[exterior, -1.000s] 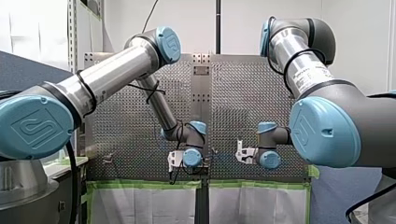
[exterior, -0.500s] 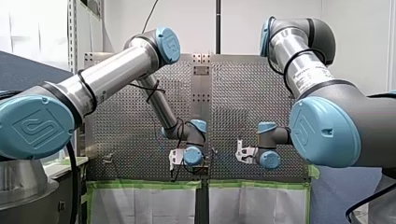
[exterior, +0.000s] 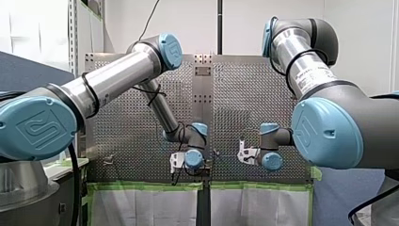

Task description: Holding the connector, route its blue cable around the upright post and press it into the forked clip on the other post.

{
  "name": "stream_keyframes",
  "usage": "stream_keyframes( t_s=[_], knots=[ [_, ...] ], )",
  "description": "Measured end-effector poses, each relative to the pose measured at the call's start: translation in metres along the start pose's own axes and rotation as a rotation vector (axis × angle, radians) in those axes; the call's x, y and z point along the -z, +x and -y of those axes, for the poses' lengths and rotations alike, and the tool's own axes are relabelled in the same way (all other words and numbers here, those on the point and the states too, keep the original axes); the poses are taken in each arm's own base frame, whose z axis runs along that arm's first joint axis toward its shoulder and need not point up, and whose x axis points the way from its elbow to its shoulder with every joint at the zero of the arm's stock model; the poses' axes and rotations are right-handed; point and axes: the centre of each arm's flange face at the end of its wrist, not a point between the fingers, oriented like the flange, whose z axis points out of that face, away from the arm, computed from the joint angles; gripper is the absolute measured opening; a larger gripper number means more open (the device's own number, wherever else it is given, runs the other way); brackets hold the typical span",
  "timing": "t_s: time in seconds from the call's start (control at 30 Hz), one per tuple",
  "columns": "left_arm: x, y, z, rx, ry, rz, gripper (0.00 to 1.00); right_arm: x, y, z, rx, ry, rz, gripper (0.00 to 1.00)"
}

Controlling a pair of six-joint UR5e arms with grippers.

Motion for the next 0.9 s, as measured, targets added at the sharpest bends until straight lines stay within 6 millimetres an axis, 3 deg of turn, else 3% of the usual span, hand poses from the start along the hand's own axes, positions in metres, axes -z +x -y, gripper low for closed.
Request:
stream_keyframes(
  t_s=[0.5, 0.9],
  knots=[
    [-0.014, -0.006, -0.012, 0.002, 0.000, -0.012, 0.00, -0.005, 0.004, -0.016, -0.009, -0.051, -0.018, 0.00],
    [-0.015, -0.006, -0.014, 0.001, 0.003, -0.017, 0.00, -0.002, -0.001, -0.017, 0.003, -0.074, 0.007, 0.00]
  ],
)
